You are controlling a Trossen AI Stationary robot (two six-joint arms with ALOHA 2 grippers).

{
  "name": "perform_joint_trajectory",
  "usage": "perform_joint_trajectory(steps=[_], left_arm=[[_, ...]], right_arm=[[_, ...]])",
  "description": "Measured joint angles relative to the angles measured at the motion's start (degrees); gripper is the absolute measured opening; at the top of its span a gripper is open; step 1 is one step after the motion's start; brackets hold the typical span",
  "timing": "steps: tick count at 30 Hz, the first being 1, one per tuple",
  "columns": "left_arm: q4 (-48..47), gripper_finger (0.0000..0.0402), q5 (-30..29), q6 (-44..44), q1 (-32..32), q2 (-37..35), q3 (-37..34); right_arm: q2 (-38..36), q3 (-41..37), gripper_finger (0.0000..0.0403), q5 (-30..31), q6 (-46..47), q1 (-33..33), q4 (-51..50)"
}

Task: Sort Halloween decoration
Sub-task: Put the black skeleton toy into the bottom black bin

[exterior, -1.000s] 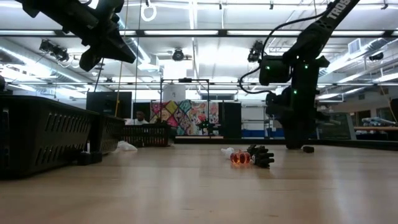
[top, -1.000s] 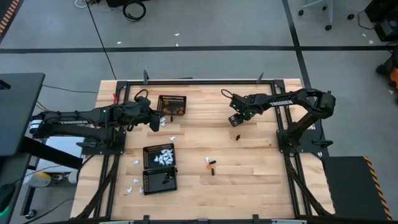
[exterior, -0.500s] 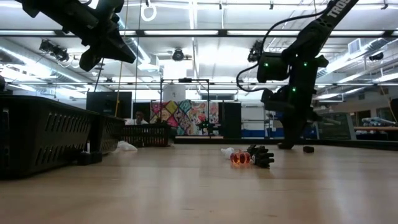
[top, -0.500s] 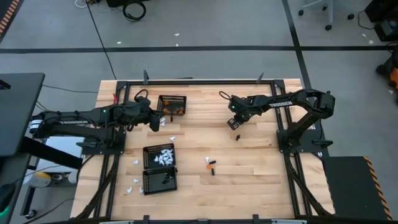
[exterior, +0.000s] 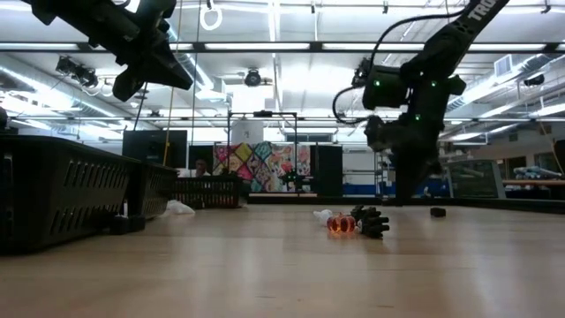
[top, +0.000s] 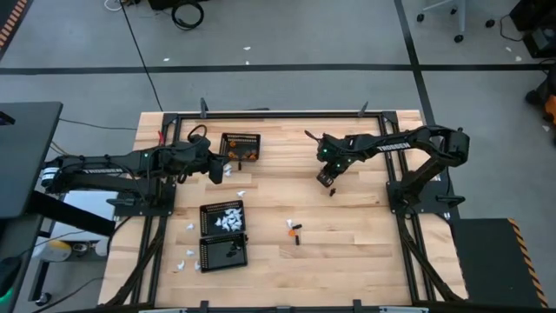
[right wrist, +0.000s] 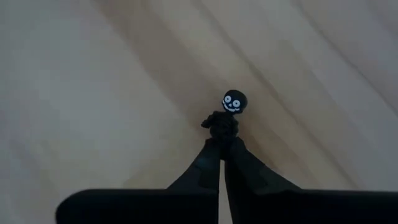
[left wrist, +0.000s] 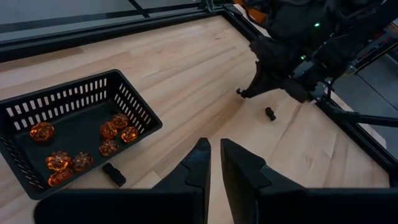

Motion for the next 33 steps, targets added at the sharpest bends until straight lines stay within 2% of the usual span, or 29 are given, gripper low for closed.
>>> perform_joint_trajectory(steps=[4,13,18,23,28,33], left_arm=[[0.0,0.0043,0.0,0.0,0.0,0.0,0.0],[0.0,0.0043,0.0,0.0,0.0,0.0,0.0],[0.0,0.0043,0.0,0.8,0.0,0.0,0.0],[0.0,0.0043,0.0,4.0,0.0,0.0,0.0],[0.0,0.0043,0.0,3.9,0.0,0.0,0.0],[-0.5,0.0043,0.0,1.7,0.0,-0.2,0.0]], right_arm=[[-0.8,0.0,0.0013,-2.4,-3.0,1.8,3.9],[-0.8,0.0,0.0013,-6.9,-2.8,6.4,13.5],[-0.8,0.0,0.0013,-7.5,-0.6,10.7,19.6],[0.1,0.3,0.0013,-4.7,4.7,16.5,28.9],[7.0,7.6,0.0013,-4.3,5.6,22.0,29.5],[17.2,20.4,0.0013,-6.3,5.0,26.0,29.3]])
